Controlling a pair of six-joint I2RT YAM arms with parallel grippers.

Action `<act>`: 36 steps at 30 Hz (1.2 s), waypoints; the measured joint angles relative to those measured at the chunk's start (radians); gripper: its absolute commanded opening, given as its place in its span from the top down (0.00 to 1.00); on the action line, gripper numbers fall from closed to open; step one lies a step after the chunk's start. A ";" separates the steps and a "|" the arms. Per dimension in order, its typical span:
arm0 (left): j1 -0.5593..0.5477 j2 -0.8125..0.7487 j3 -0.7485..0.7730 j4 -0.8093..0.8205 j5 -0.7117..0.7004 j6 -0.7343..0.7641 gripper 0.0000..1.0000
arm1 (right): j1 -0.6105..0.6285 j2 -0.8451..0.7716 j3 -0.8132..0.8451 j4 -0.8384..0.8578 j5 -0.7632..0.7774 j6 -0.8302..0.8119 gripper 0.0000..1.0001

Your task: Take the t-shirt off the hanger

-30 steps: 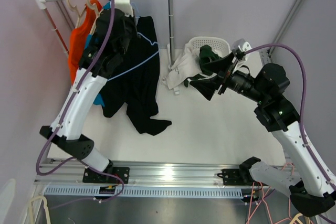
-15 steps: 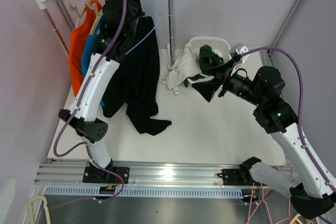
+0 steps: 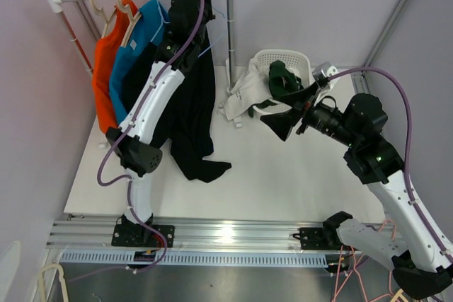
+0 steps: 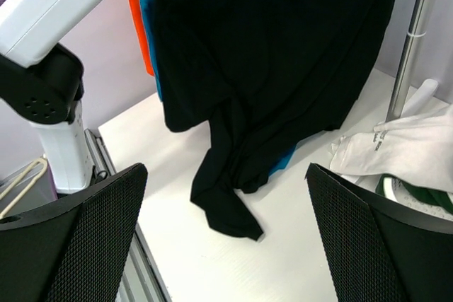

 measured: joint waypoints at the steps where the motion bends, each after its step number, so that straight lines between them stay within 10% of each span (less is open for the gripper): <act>1: 0.002 0.007 0.000 0.007 0.002 -0.001 1.00 | 0.000 -0.007 -0.006 0.000 -0.002 0.002 0.01; 18: 0.021 0.039 -0.073 0.070 0.134 -0.107 1.00 | 0.000 -0.054 -0.031 -0.010 -0.008 0.011 0.01; 22: 0.021 0.031 -0.079 0.061 0.179 -0.146 0.78 | 0.000 -0.055 -0.031 -0.016 -0.008 0.016 0.01; 36: 0.020 -0.149 -0.235 -0.004 0.428 -0.262 0.59 | 0.000 -0.055 -0.051 -0.026 -0.007 0.041 0.01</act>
